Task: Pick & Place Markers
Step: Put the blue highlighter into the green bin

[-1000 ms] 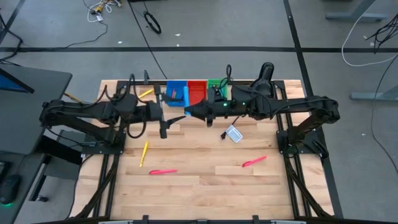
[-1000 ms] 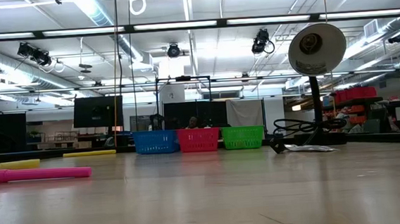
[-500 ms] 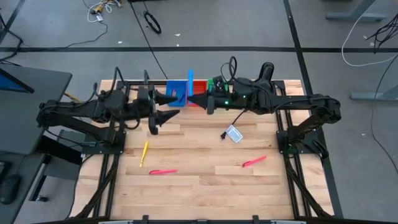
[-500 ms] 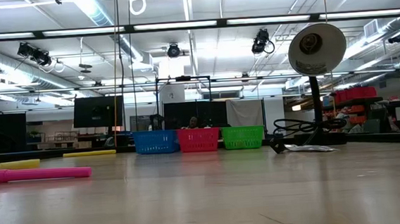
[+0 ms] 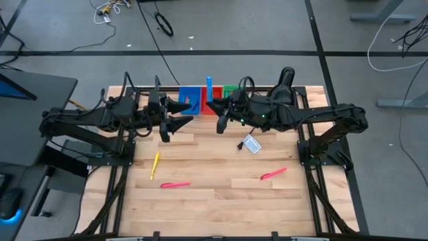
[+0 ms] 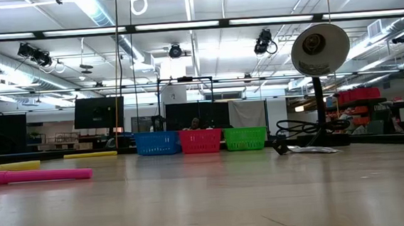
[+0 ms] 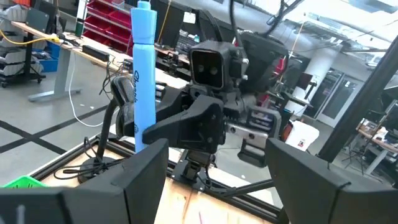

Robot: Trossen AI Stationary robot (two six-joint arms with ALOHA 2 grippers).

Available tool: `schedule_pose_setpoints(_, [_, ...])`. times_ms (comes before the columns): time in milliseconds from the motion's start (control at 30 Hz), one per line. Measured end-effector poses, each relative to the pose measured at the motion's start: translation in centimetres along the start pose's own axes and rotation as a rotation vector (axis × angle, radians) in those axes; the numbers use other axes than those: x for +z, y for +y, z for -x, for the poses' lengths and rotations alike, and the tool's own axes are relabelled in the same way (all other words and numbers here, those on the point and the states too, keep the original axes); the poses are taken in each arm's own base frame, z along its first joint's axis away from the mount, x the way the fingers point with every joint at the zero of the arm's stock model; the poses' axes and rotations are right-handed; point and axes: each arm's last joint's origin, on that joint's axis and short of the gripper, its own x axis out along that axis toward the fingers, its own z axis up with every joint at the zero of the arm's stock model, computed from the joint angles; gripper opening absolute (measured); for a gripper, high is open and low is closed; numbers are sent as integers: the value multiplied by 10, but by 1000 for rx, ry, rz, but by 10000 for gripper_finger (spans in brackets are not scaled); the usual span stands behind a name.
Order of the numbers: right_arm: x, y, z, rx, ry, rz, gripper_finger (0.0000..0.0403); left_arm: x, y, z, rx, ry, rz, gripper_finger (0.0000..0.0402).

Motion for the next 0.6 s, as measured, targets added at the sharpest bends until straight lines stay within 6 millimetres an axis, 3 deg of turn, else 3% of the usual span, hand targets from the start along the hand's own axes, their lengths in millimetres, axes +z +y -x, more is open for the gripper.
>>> schedule_pose_setpoints(100, [2,1,3,-142,0,14,52,0,0,0,0,0,-1,275])
schedule_pose_setpoints(433, [40,-10,11,-675,-78,184,52,-3,1,0,12,32,-16,275])
schedule_pose_setpoints(600, [44,-19,10,-941,-100,278,52,-5,2,0,18,48,-21,275])
